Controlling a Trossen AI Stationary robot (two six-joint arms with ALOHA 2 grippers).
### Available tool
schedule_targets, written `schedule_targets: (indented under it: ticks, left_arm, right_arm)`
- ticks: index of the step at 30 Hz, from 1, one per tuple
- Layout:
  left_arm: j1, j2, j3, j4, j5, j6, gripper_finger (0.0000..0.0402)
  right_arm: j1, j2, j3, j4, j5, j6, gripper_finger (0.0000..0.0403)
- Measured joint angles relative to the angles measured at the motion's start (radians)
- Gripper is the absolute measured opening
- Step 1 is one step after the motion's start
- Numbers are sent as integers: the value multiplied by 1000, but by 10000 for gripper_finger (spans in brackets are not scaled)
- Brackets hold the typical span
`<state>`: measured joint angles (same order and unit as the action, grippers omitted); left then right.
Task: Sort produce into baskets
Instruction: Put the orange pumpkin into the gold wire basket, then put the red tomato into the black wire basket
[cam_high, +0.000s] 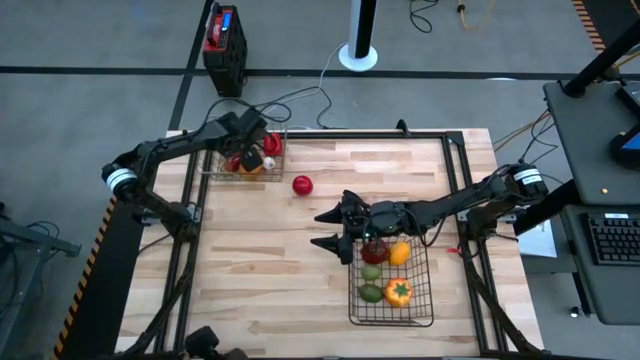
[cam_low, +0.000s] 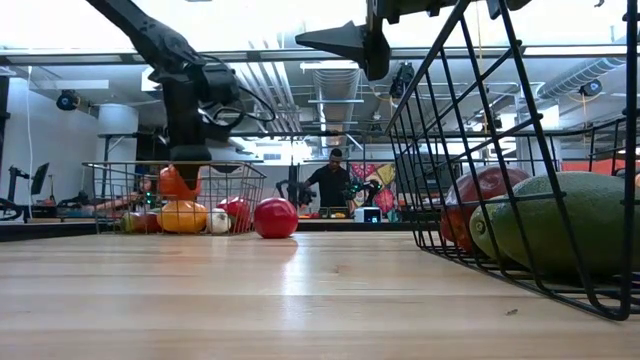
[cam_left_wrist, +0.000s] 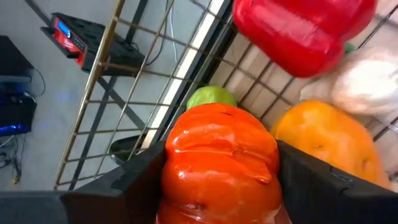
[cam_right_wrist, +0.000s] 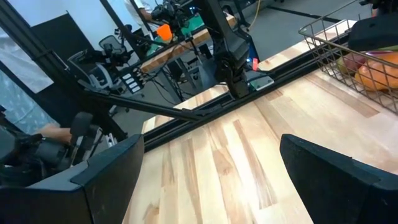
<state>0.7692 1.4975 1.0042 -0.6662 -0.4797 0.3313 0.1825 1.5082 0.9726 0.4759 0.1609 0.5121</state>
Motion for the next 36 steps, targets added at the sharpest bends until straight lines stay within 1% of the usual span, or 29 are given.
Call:
schedule_targets:
  ticks: [6,17,25,30,33,36]
  left_arm:
    - [0,0,0,37,2,0,259]
    - [0,0,0,102,1,11,304]
    - [-4,-2,0,100,1,19,308]
    - [-35,-39,-1,58,4,18,308]
    - [-68,-89,-1,53,65,13,306]
    - [-111,-155,-1,49,187,6,306]
  right_arm:
    - [0,0,0,-1,24,-7,368]
    - [0,0,0,-1,24,-13,368]
    - [0,1,0,-10,24,-15,368]
    - [0,1,0,-10,25,-15,368]
    - [0,1,0,-16,59,-14,368]
    - [0,1,0,-40,106,-14,368]
